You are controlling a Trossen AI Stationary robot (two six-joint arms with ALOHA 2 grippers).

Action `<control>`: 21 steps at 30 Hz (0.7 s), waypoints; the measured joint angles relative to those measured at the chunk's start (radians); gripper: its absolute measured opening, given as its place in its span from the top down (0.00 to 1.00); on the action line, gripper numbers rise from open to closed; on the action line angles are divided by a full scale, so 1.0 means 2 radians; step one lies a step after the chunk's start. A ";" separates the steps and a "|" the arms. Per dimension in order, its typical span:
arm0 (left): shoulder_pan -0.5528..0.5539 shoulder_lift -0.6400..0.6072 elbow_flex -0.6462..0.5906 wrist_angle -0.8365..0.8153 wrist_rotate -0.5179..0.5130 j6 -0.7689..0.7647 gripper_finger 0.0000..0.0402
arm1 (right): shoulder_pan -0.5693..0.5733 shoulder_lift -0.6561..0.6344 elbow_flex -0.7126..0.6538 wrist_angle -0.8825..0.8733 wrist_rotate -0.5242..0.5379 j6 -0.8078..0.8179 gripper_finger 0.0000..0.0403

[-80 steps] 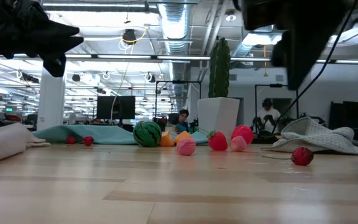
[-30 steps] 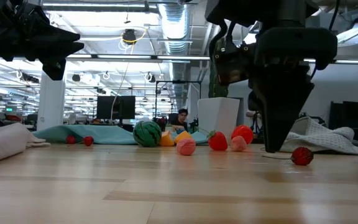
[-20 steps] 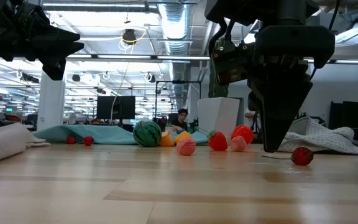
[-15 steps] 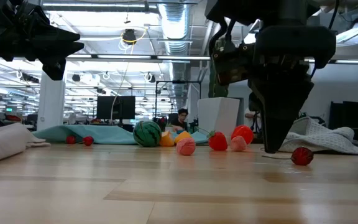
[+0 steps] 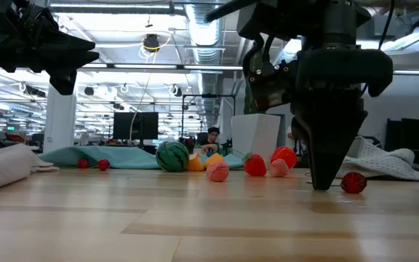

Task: Pick and placing Produce into tupperware
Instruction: Put the cherry into the black bin

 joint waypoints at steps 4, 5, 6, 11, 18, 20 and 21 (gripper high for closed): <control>0.000 0.000 0.000 0.000 0.000 0.000 0.79 | 0.000 0.001 -0.001 -0.002 0.000 0.000 0.81; 0.000 0.000 0.000 0.000 0.000 0.000 0.79 | 0.000 0.001 -0.001 -0.002 0.001 0.000 0.84; 0.000 0.000 0.000 0.000 0.000 0.000 0.79 | -0.001 0.001 -0.001 -0.003 0.001 0.001 0.87; 0.000 0.000 0.000 0.000 0.000 0.000 0.79 | -0.001 0.001 -0.001 -0.004 0.001 0.002 0.97; 0.000 0.000 0.000 0.000 0.000 0.000 0.79 | -0.005 0.004 0.013 -0.025 -0.001 0.012 0.93; 0.000 0.000 0.000 0.000 0.000 0.000 0.79 | -0.005 0.006 0.022 -0.035 -0.001 0.006 0.97; 0.000 0.000 0.000 0.000 0.000 0.000 0.79 | -0.005 0.006 0.026 -0.039 -0.004 0.000 0.97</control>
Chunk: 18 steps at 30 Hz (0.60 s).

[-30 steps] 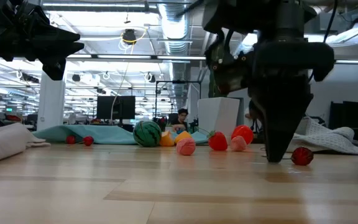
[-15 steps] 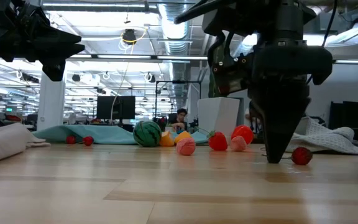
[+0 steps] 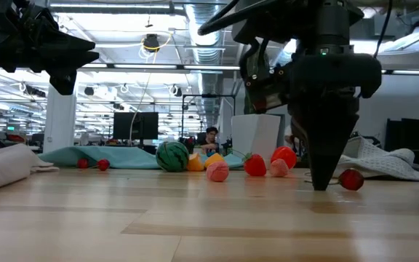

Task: Pick and placing Produce into tupperware
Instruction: Put the cherry into the black bin

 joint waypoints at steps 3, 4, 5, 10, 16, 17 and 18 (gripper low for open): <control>0.000 0.000 0.000 0.000 0.000 0.000 0.79 | 0.001 0.000 0.022 -0.018 -0.001 -0.002 0.95; 0.000 0.000 0.000 0.000 0.000 0.000 0.79 | 0.001 -0.001 0.031 -0.030 0.000 -0.003 0.93; 0.000 0.000 0.000 0.000 0.000 0.000 0.79 | 0.001 -0.001 0.037 -0.044 0.001 -0.003 0.92; 0.000 0.000 0.000 0.000 0.000 0.000 0.79 | 0.002 -0.001 0.062 -0.084 0.009 -0.004 0.96; 0.000 0.000 0.000 0.000 -0.001 -0.001 0.79 | 0.017 -0.002 0.093 -0.137 0.008 0.017 0.94; 0.000 0.000 0.000 0.000 -0.002 -0.001 0.79 | 0.020 -0.002 0.101 -0.151 0.009 0.023 0.92; 0.000 0.000 0.000 0.000 -0.004 -0.001 0.79 | 0.022 -0.002 0.108 -0.166 0.009 0.028 0.91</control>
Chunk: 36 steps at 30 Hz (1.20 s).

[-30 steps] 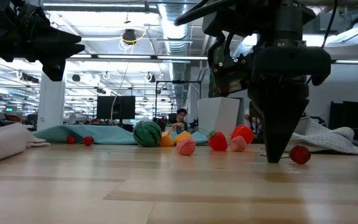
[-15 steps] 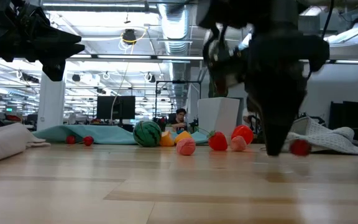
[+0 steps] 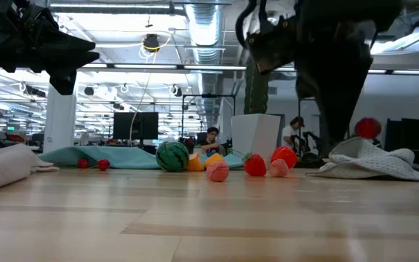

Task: Pick and placing Produce into tupperware
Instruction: Put the cherry into the black bin, then put the peach into the black bin

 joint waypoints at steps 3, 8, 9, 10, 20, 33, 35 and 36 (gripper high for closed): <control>0.000 0.000 0.000 0.000 -0.002 0.000 0.79 | 0.009 -0.001 0.020 -0.032 0.002 0.014 0.92; 0.000 0.000 0.000 0.000 -0.003 -0.002 0.79 | 0.035 -0.001 0.051 -0.068 0.001 0.042 0.97; 0.000 0.000 0.000 0.000 -0.003 -0.002 0.79 | 0.041 -0.001 0.056 -0.075 0.001 0.052 0.97; 0.000 0.000 0.000 0.000 -0.003 -0.002 0.79 | 0.046 -0.001 0.061 -0.081 0.001 0.064 0.97; 0.000 0.000 0.000 0.000 -0.004 -0.003 0.79 | 0.121 -0.001 0.084 -0.116 -0.002 0.194 0.96; 0.000 0.000 0.000 0.000 -0.004 -0.005 0.79 | 0.194 -0.002 0.084 -0.057 0.001 0.348 0.88; 0.000 0.000 0.000 0.000 -0.007 -0.005 0.79 | 0.199 -0.002 0.084 -0.045 0.008 0.352 0.90; 0.000 0.000 0.000 0.000 -0.008 -0.005 0.79 | 0.200 -0.002 0.084 -0.043 0.014 0.352 0.92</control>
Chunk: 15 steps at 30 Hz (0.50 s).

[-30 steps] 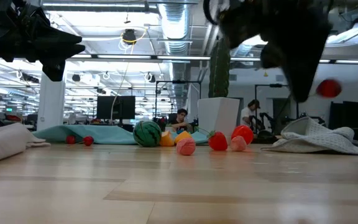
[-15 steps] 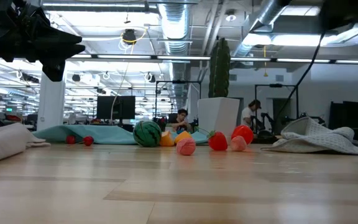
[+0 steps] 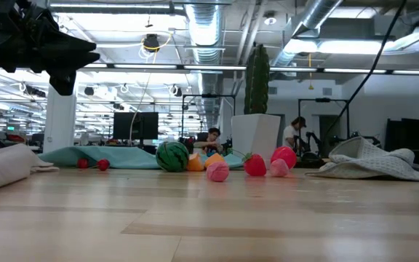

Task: Pick and placing Produce into tupperware
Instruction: Put the peach into the black bin

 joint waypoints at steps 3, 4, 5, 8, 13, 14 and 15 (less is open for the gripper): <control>0.000 0.000 0.000 0.000 -0.001 0.000 0.79 | 0.002 0.000 0.000 0.000 0.010 -0.001 0.96; 0.000 0.000 0.000 0.000 -0.001 0.000 0.79 | 0.002 0.000 0.000 0.000 0.010 -0.004 0.97; 0.000 0.000 0.000 0.000 -0.001 0.000 0.79 | 0.002 0.000 0.000 -0.001 0.010 -0.006 0.97; 0.000 0.000 0.000 0.000 -0.001 0.000 0.79 | -0.002 0.000 0.000 -0.009 0.010 -0.008 0.94; 0.000 0.000 0.000 0.000 -0.001 0.000 0.79 | -0.011 0.000 0.000 -0.029 0.010 -0.023 0.87; 0.000 0.000 0.000 0.000 -0.001 0.000 0.79 | -0.013 0.000 0.000 -0.032 0.010 -0.030 0.87; 0.000 0.000 0.000 0.000 -0.001 0.000 0.79 | -0.016 0.000 0.000 -0.037 0.011 -0.036 0.87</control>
